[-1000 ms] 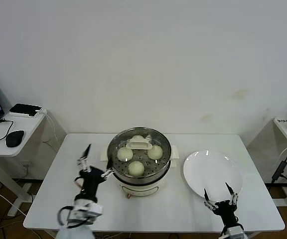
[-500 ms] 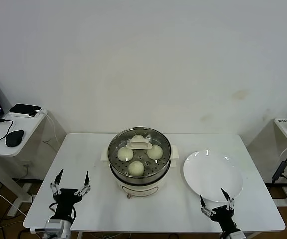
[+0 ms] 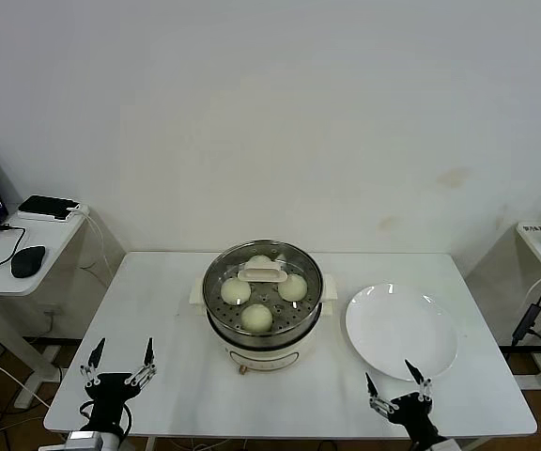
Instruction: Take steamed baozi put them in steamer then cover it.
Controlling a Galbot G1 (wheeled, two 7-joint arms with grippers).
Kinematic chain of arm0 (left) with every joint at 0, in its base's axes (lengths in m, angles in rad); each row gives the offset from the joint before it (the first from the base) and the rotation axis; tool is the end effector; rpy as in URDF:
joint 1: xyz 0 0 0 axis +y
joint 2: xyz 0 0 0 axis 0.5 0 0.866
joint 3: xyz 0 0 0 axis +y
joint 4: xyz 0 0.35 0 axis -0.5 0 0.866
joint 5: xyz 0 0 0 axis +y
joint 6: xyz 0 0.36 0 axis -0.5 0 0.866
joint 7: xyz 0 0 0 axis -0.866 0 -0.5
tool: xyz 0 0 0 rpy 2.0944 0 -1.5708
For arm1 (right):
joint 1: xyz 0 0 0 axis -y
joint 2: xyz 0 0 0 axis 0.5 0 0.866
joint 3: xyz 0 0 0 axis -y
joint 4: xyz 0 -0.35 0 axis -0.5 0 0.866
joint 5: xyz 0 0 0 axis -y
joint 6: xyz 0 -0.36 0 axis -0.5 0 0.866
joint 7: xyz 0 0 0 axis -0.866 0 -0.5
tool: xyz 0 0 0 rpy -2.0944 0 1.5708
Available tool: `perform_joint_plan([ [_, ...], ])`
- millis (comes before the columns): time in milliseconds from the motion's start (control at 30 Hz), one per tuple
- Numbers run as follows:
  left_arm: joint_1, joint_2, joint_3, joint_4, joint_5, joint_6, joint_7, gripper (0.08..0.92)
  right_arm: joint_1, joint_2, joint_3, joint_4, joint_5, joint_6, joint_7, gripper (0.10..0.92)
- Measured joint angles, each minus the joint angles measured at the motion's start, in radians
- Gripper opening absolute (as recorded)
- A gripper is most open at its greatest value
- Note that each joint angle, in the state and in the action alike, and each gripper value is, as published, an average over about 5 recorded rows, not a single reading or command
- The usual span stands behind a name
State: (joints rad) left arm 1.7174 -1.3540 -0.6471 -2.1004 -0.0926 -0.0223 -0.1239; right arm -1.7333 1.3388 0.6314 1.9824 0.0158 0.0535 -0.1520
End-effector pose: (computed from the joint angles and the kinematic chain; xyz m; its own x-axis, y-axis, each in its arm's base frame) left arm 0.1447 0.0735 -0.3137 -0.9898 -0.1138 0.0857 -0.0985 0.9812 0.1657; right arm 0.1320 -0.0819 -0.3566 -0.9581 -0.1557 0.2404 -0.2050 0.9589 -0.1961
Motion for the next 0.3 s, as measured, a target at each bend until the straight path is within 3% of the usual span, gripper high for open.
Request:
perform_joint_plan([
  [300, 0.008, -0.019, -0.025, -0.003, -0.009, 0.019, 0.024, 0.823, -0.015, -0.025, -0.022, 0.019, 0.07, -0.015, -0.002, 0.823],
])
